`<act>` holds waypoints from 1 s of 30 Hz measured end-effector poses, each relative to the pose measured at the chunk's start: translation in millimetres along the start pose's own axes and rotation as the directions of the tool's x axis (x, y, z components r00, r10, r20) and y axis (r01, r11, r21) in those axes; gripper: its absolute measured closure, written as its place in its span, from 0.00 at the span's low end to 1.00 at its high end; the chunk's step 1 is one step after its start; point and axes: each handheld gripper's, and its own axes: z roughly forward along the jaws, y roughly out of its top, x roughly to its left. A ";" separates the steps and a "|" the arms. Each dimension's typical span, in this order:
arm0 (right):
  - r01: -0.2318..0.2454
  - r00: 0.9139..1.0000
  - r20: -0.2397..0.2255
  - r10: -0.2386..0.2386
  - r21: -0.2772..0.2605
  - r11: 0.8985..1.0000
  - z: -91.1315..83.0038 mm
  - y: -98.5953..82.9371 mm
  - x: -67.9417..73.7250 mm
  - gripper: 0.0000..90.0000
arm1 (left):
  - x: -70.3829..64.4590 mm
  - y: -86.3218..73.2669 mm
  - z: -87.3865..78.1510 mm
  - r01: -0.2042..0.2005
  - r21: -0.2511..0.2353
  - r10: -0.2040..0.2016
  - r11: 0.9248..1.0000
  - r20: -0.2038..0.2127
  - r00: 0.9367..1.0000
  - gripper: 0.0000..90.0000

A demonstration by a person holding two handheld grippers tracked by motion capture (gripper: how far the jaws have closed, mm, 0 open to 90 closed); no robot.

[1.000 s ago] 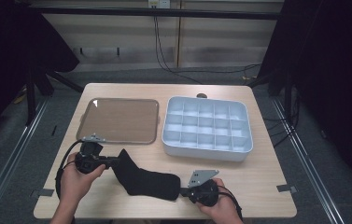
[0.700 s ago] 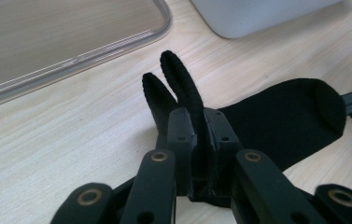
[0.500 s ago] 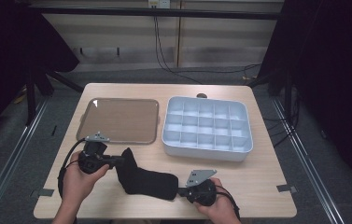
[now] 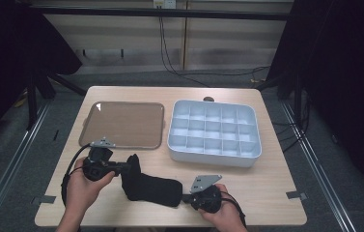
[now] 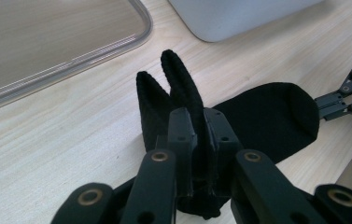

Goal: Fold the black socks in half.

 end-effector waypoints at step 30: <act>-0.009 1.000 -0.006 0.009 -0.008 1.000 5.9 4.4 3.1 0.99 | -26.4 7.4 10.6 -0.052 0.014 0.050 0.999 0.067 0.996 0.92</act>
